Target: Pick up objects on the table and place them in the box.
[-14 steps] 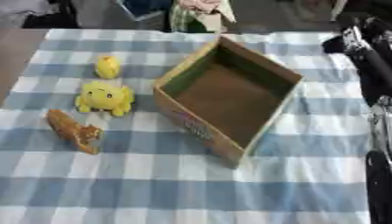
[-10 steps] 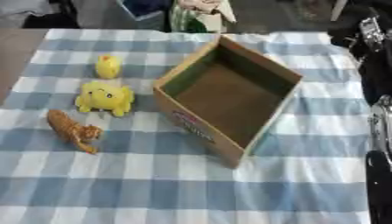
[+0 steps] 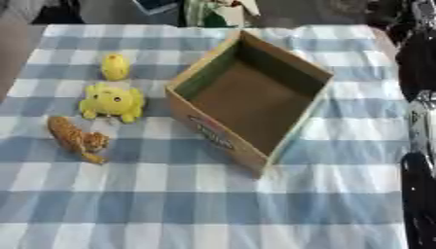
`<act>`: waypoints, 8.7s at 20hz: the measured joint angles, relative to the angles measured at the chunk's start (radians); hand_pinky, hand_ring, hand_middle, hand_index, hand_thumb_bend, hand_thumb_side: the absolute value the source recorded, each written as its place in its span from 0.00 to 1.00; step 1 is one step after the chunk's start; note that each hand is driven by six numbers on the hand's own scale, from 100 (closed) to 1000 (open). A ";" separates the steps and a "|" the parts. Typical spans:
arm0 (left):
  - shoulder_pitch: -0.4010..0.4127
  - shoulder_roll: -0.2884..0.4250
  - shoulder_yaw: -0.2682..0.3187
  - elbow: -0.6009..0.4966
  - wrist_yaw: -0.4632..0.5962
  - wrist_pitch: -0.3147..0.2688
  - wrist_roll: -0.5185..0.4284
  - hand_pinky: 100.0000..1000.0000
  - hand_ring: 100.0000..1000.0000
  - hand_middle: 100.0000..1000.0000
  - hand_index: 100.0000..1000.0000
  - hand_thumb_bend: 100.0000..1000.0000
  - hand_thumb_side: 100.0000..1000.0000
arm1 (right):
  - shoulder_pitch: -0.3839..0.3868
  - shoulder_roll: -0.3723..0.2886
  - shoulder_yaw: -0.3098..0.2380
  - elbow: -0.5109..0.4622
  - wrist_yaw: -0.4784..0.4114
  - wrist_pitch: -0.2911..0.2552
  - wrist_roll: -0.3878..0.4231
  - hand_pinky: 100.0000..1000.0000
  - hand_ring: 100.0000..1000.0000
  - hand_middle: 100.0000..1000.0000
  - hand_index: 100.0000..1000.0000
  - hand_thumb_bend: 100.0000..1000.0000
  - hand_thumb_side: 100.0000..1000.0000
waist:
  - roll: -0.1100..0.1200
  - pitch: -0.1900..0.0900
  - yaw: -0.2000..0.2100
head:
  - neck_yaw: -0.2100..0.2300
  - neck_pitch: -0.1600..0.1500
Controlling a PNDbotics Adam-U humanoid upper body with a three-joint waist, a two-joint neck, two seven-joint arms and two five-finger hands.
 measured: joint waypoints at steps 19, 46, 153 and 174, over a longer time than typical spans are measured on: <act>0.063 0.419 -0.113 0.000 -0.403 0.088 -0.111 0.58 0.70 0.69 0.87 0.00 0.72 | -0.043 -0.047 0.035 0.047 -0.012 -0.087 0.064 0.78 0.80 0.47 0.83 0.00 0.67 | 0.012 -0.023 -0.013 | 0.010 0.035; -0.080 0.658 -0.227 -0.001 -0.480 -0.036 -0.638 0.70 0.88 0.84 0.98 0.31 0.67 | -0.043 -0.049 0.044 0.069 -0.014 -0.097 0.076 0.77 0.78 0.45 0.83 0.00 0.68 | -0.006 -0.042 -0.020 | 0.021 0.042; -0.465 0.534 -0.359 0.291 -0.489 0.087 -1.052 0.35 0.52 0.34 0.38 0.00 0.16 | -0.033 -0.043 0.036 0.103 -0.068 -0.063 0.134 0.80 0.79 0.42 0.83 0.00 0.83 | 0.007 0.028 -0.090 | 0.061 -0.045; -0.769 0.416 -0.351 0.269 -0.377 0.137 -1.080 0.34 0.50 0.33 0.40 0.00 0.16 | -0.065 -0.020 0.062 0.074 -0.068 -0.057 0.156 0.80 0.79 0.42 0.83 0.00 0.80 | 0.034 0.050 -0.180 | 0.083 -0.090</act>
